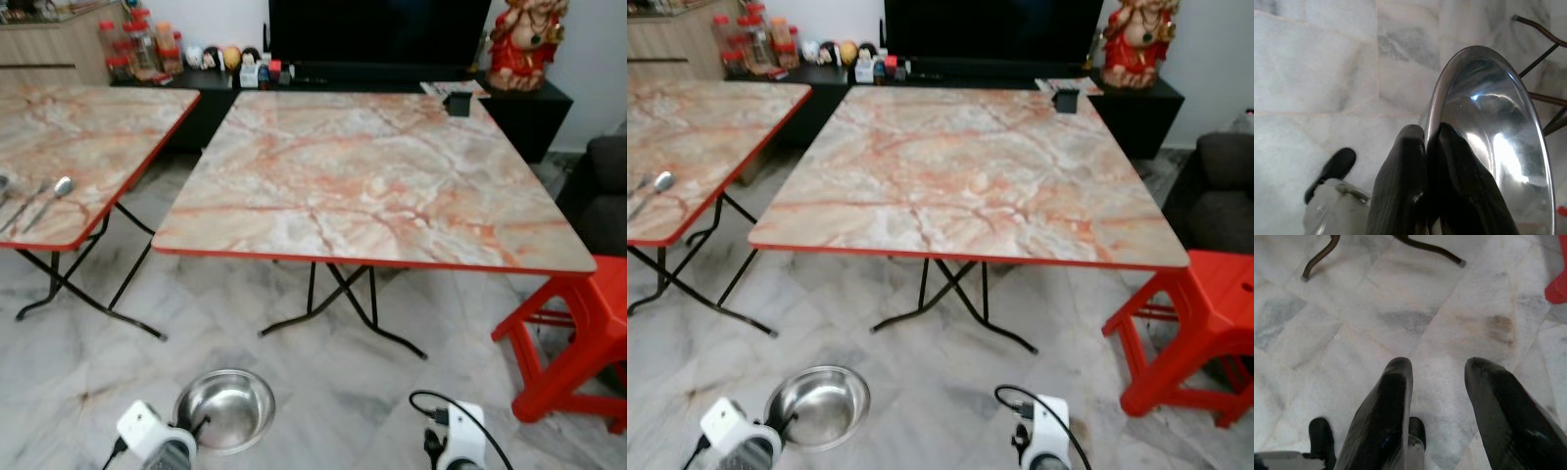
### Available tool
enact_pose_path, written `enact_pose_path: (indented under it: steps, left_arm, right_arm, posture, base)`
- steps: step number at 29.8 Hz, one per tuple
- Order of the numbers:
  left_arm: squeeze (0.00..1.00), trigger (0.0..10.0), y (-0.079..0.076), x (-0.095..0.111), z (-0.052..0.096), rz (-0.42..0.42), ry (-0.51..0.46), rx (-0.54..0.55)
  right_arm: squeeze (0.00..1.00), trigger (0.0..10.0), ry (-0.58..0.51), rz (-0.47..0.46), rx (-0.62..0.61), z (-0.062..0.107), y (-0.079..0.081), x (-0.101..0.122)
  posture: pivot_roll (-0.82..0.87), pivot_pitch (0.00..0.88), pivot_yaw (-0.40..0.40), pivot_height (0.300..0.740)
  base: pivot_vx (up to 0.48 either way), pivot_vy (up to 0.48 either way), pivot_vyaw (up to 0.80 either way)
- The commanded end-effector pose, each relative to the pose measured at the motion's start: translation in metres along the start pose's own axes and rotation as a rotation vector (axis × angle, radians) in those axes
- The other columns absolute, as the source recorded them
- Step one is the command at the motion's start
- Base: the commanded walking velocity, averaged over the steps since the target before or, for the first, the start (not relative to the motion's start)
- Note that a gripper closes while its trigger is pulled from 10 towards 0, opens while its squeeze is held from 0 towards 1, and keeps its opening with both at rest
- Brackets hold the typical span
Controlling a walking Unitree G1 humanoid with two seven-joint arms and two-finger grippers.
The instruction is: Setting the table
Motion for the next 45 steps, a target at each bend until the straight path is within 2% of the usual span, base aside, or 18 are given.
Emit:
enact_pose_path:
  steps: [1, 8, 16, 22, 35, 40, 41, 45]
  left_arm:
    - [0.0, 10.0, -0.004, -0.001, 0.0, 0.0, -0.002, -0.008]
    - [0.0, 10.0, -0.001, -0.001, 0.0, 0.006, -0.008, -0.007]
    - [0.0, 10.0, -0.002, -0.001, 0.0, 0.005, -0.009, -0.012]
    - [0.0, 10.0, -0.004, 0.0, 0.0, 0.006, -0.009, -0.017]
    - [0.0, 10.0, -0.003, -0.001, 0.0, 0.007, -0.009, -0.014]
    - [0.0, 10.0, 0.002, 0.001, 0.001, 0.027, -0.034, 0.004]
    - [0.0, 10.0, 0.009, 0.004, 0.002, 0.055, -0.057, 0.027]
    - [0.0, 10.0, 0.018, 0.011, 0.003, 0.105, -0.093, 0.062]
  right_arm:
    - [0.0, 10.0, -0.001, -0.006, -0.016, 0.0, -0.006, 0.0]
    - [0.0, 10.0, -0.006, -0.003, -0.018, 0.0, -0.007, 0.001]
    - [0.0, 10.0, -0.002, -0.024, -0.028, 0.001, -0.008, 0.0]
    - [0.0, 10.0, -0.004, -0.021, -0.029, 0.0, -0.008, 0.0]
    - [0.0, 10.0, -0.008, -0.009, -0.023, 0.0, -0.007, 0.003]
    - [0.0, 10.0, -0.007, -0.009, -0.023, 0.0, -0.007, 0.002]
    - [0.0, 10.0, -0.006, -0.008, -0.022, 0.0, -0.007, 0.002]
    - [0.0, 10.0, -0.005, -0.007, -0.02, 0.0, -0.006, 0.001]
  posture:
    - [-0.04, 0.0, -0.001, 0.74]
    - [-0.04, 0.0, -0.001, 0.74]
    - [-0.04, 0.0, -0.001, 0.74]
    - [-0.04, 0.0, 0.002, 0.74]
    - [-0.04, 0.0, -0.003, 0.74]
    - [-0.04, 0.0, -0.001, 0.74]
    - [-0.03, 0.0, -0.001, 0.74]
    - [-0.02, 0.0, -0.007, 0.74]
  base:
    - [0.0, 0.0, 0.0]
    - [0.0, 0.0, 0.0]
    - [0.333, 0.0, 0.0]
    - [0.369, 0.0, -0.65]
    - [0.341, 0.0, 0.0]
    - [0.0, 0.0, 0.0]
    - [0.0, 0.0, 0.0]
    - [0.0, 0.0, 0.0]
Point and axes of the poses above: a point about 5 cm out from each wrist's last joint towards the gripper, its own z axis pointing back from the gripper into the wrist, its own x axis along the axis of the wrist's last joint, y = z × x, the point moved 2 cm from there along -z, pointing out of the wrist towards the gripper, and after that the axes turned 8 degrees about z, right-handed, at the moved point
